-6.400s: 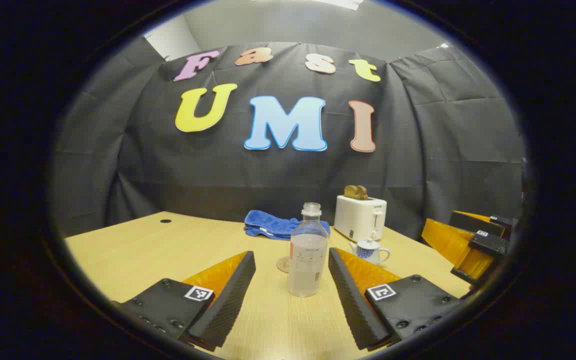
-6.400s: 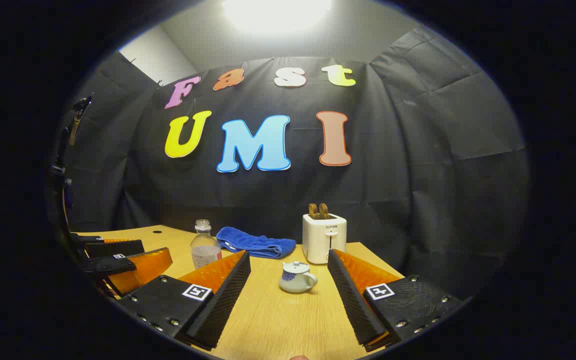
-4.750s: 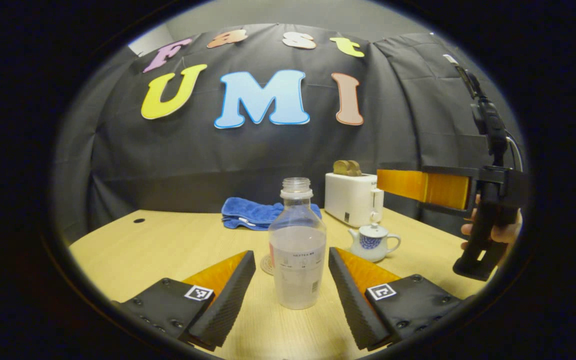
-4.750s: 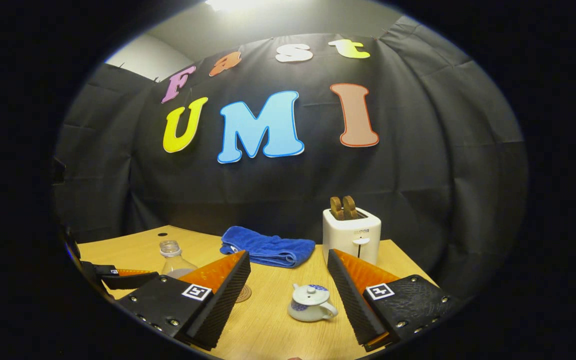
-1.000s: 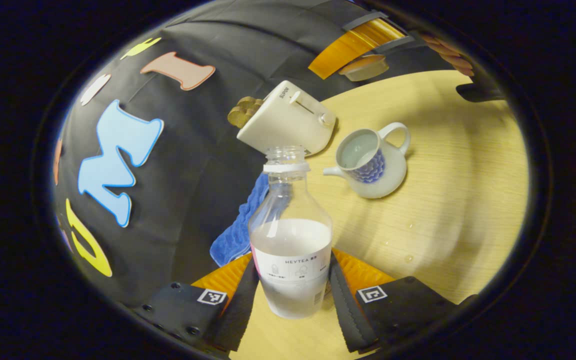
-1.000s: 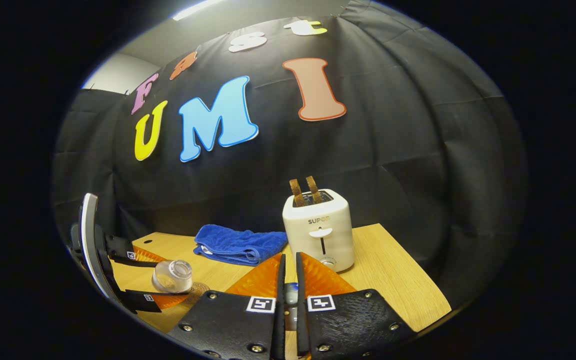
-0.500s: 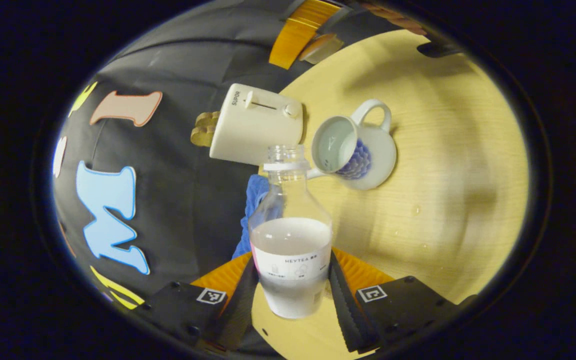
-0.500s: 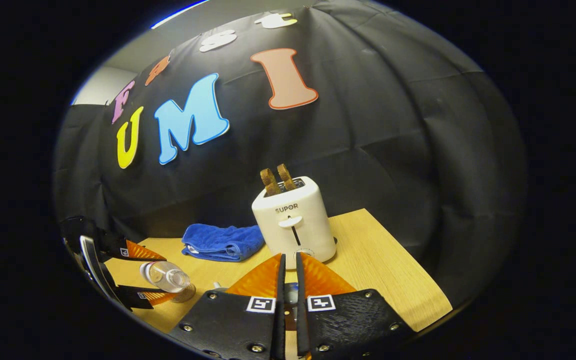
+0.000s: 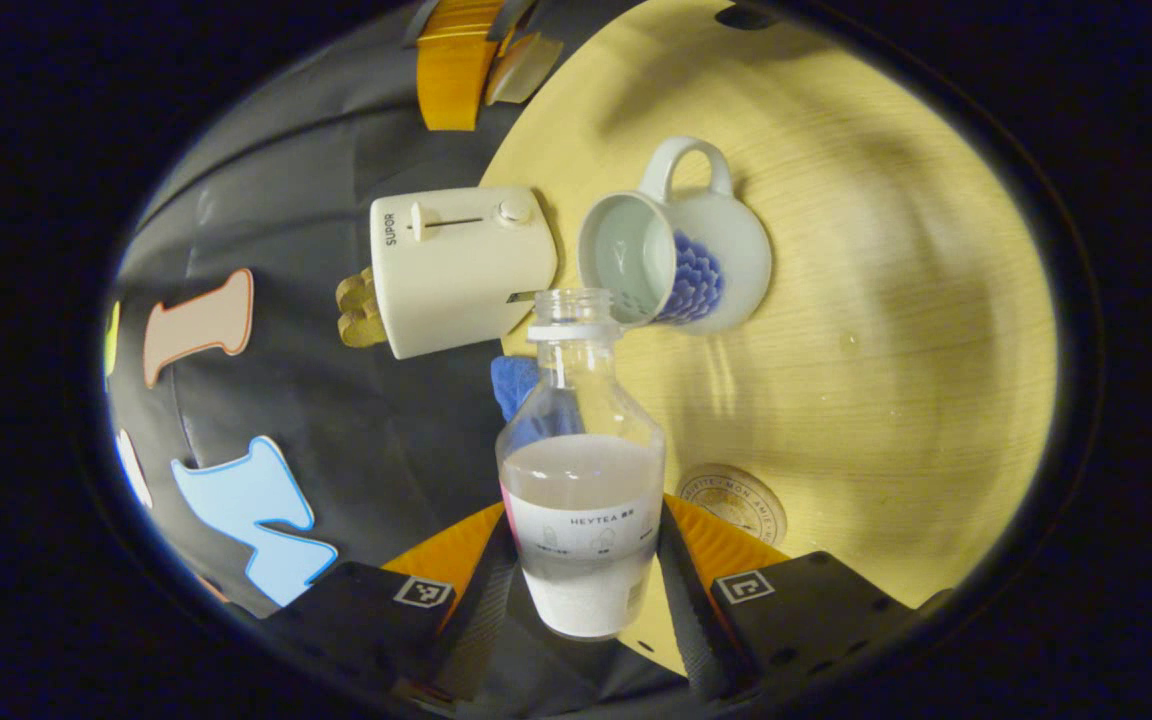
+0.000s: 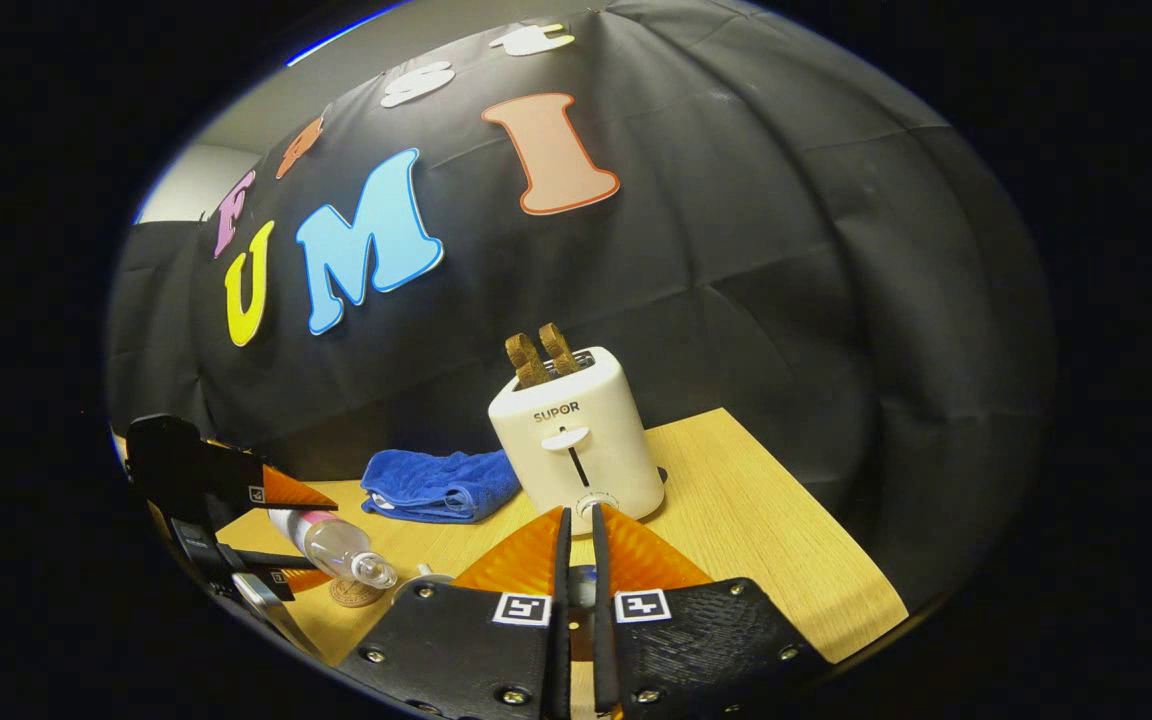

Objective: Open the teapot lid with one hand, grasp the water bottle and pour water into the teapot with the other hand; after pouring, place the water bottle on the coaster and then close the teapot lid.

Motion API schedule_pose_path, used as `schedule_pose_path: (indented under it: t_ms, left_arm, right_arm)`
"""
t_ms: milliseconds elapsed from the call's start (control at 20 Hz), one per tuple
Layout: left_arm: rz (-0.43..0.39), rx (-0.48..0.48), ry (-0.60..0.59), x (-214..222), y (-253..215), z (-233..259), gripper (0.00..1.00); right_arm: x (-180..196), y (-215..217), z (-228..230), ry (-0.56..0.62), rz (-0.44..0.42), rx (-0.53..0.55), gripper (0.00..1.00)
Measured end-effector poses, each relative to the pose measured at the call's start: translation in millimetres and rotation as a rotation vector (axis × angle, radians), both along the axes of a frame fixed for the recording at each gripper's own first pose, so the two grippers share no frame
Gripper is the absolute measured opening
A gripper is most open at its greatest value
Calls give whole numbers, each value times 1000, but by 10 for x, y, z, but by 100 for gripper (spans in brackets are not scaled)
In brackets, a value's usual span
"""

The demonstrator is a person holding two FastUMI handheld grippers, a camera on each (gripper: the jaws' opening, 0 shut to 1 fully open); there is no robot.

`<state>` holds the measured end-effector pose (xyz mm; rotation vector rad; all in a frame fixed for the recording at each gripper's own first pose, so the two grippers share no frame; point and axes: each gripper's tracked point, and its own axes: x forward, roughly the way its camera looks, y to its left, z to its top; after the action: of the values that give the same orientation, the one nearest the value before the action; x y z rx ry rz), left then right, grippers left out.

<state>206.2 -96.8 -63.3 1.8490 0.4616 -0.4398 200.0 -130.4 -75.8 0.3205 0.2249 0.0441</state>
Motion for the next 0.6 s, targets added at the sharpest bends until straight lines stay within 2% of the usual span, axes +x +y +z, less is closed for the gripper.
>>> schedule_pose_path:
  t_ms: [250, 400, 600]
  left_arm:
    - [-26, 125, 19, 17, -26, 57, 86]
    - [-42, 216, -8, 44, 4, 135, 86]
    - [-46, 249, 0, 61, -7, 157, 86]
  right_arm:
    - [-5, 14, 17, -2, 8, -6, 9]
    - [-10, 2, 26, -4, 5, -1, 9]
    - [-12, 15, 39, -8, 9, -3, 9]
